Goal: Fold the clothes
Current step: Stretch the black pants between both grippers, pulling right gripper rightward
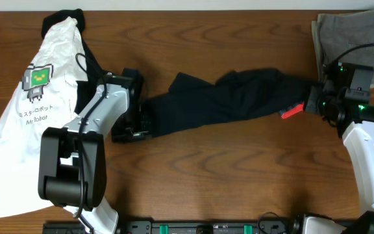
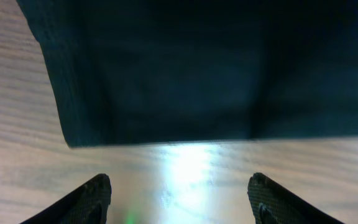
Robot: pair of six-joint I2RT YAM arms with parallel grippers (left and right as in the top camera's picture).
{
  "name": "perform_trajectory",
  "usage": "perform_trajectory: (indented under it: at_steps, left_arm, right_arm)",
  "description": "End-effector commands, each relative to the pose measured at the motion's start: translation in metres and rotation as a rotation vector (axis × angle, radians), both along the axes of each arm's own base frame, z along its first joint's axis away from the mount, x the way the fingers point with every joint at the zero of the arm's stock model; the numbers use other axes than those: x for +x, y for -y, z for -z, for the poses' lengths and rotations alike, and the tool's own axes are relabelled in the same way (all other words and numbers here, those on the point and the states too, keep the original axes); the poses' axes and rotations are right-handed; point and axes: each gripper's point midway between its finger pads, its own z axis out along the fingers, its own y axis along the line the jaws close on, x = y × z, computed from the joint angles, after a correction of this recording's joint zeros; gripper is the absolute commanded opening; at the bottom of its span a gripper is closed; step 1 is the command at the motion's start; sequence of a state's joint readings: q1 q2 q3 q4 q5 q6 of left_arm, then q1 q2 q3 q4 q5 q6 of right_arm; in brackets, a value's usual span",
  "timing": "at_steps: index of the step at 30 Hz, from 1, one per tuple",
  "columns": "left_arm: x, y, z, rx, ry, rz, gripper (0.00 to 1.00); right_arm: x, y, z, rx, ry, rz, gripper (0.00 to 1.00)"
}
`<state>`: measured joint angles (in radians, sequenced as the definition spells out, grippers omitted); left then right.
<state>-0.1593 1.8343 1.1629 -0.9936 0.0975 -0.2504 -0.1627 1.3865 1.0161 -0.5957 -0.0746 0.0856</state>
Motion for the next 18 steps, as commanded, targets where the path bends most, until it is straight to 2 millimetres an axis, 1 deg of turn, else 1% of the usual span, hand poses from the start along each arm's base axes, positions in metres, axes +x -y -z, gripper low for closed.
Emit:
perform_trajectory:
  at_steps: [1, 6, 9, 10, 12, 13, 14, 18]
  left_arm:
    - [-0.004, -0.01, 0.014, 0.007, -0.006, -0.059, 0.72]
    - [0.002, -0.019, 0.033, 0.0, 0.055, -0.093, 0.72]
    - [0.005, -0.021, 0.041, -0.001, 0.086, -0.1, 0.72]
    - [0.007, -0.021, 0.042, -0.003, 0.098, -0.1, 0.7]
    - [0.012, -0.021, 0.043, -0.005, 0.119, -0.1, 0.59]
    - [0.015, -0.021, 0.043, -0.003, 0.132, -0.099, 0.5]
    - [0.018, -0.022, 0.043, 0.0, 0.143, -0.099, 0.39]
    - [0.027, -0.026, 0.044, 0.021, 0.181, -0.097, 0.12]
  right_arm:
    - [0.001, 0.001, -0.003, -0.006, 0.009, -0.021, 0.02]
    - [0.001, 0.0, -0.002, -0.005, 0.007, -0.02, 0.02]
    - [0.001, 0.0, -0.002, -0.005, 0.007, -0.021, 0.01]
    - [0.001, 0.0, -0.002, -0.005, 0.007, -0.021, 0.01]
    - [0.001, 0.0, -0.002, -0.005, 0.007, -0.021, 0.01]
    - [0.001, 0.0, -0.002, -0.005, 0.007, -0.021, 0.01]
    - [0.001, 0.0, -0.002, -0.005, 0.007, -0.021, 0.01]
    - [0.001, 0.0, -0.002, -0.005, 0.008, -0.02, 0.01]
